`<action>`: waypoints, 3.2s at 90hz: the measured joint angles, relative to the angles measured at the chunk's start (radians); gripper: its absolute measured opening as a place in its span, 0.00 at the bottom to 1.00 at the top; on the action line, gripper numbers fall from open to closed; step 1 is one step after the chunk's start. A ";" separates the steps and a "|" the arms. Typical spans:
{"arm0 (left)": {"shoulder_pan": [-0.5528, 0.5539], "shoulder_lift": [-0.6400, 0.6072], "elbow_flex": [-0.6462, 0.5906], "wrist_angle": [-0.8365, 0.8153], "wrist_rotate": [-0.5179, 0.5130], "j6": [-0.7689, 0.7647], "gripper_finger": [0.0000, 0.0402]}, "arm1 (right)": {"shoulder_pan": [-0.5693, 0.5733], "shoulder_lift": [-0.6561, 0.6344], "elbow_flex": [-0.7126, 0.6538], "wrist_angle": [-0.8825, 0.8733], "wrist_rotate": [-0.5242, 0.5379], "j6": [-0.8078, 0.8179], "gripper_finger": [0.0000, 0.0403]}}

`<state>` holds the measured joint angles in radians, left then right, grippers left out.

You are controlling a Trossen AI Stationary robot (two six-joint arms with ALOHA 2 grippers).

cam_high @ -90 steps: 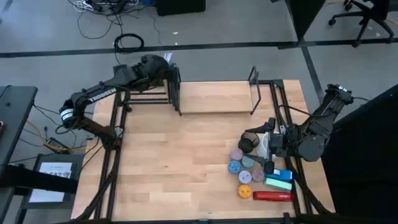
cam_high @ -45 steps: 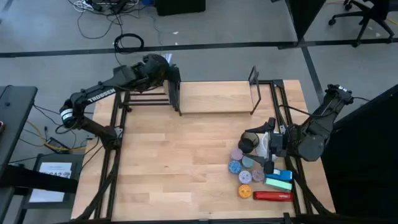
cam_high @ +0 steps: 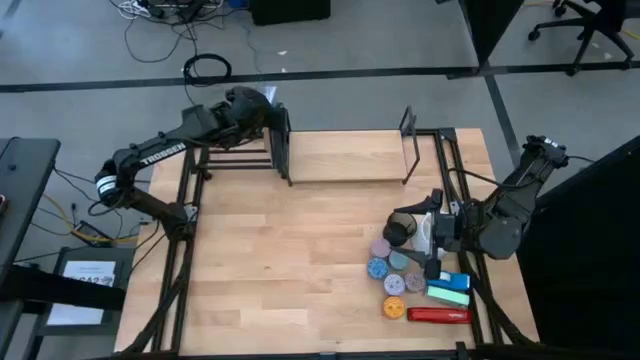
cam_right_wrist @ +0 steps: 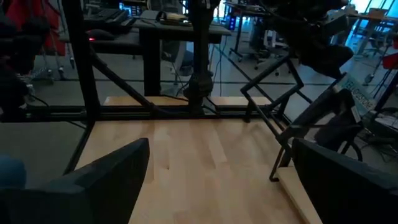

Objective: Stock shelves
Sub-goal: Remove the brown book from the bookshelf

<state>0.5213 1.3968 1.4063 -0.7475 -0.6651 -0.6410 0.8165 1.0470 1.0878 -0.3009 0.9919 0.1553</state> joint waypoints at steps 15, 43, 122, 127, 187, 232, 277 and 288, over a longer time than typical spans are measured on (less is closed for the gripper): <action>-0.001 0.001 0.029 -0.011 0.005 0.001 0.36 | 0.000 0.000 0.000 0.000 0.000 0.002 0.90; -0.013 0.020 0.043 -0.003 0.007 0.001 0.36 | -0.012 0.027 0.000 0.000 0.001 0.001 0.90; 0.011 0.080 0.041 -0.113 -0.037 0.058 0.13 | -0.035 0.056 0.000 0.000 0.000 -0.009 0.90; 0.016 0.095 0.041 -0.105 -0.037 0.064 0.08 | -0.035 0.056 0.000 0.000 0.000 -0.009 0.90; -0.231 -0.051 0.356 -0.210 -0.179 0.323 0.00 | -0.027 0.056 0.000 -0.001 0.000 -0.006 0.90; -0.836 -0.111 0.137 -0.160 0.132 -0.081 0.00 | -0.027 0.058 0.000 -0.001 0.000 -0.008 0.90; -0.977 -0.254 -0.928 0.650 0.161 -0.770 0.00 | -0.012 0.061 0.000 -0.002 -0.002 -0.008 0.90; -0.977 -0.281 -0.986 0.649 0.162 -0.795 0.00 | -0.017 0.061 0.000 -0.003 -0.002 -0.009 0.90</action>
<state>-0.4557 1.1154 0.4199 -0.0986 -0.5026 -1.4357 0.7992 1.1076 1.0878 -0.3042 0.9902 0.1467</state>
